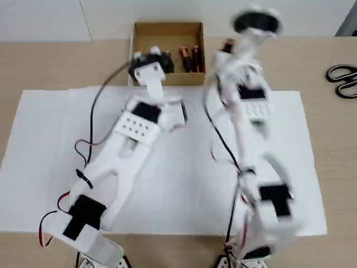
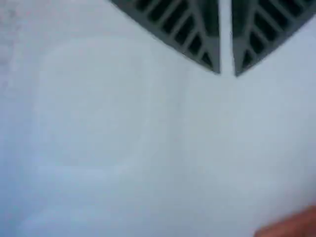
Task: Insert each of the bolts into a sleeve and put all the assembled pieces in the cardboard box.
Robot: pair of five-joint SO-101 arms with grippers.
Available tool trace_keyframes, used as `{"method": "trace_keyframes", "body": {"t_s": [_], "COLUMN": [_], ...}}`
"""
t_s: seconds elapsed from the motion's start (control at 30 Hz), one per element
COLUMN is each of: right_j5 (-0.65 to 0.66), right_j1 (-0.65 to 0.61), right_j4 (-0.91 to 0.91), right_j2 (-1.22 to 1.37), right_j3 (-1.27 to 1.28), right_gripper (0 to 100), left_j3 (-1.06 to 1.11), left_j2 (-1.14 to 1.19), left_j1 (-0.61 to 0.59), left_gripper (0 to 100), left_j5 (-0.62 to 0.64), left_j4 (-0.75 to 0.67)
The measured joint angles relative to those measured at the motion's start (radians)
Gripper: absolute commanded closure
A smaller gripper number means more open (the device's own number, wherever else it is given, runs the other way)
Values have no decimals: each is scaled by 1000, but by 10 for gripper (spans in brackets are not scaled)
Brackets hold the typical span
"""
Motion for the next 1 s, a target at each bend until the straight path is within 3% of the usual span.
{"method": "trace_keyframes", "body": {"t_s": [0.1,0.27,0.4,0.9,1.0], "right_j5": [74,166,184,187,187], "right_j1": [-97,-195,-207,-158,-155], "right_j4": [144,140,132,3,3], "right_j2": [249,601,786,1085,1112], "right_j3": [-391,-1026,-1327,-1393,-1393], "right_gripper": [995,995,995,987,904], "left_j3": [127,253,293,301,301], "left_j2": [0,0,-6,-6,-6], "left_j1": [6,81,127,175,175], "left_gripper": [994,994,994,994,994], "left_j5": [6,34,83,95,103], "left_j4": [-40,-87,-118,-118,-118]}}
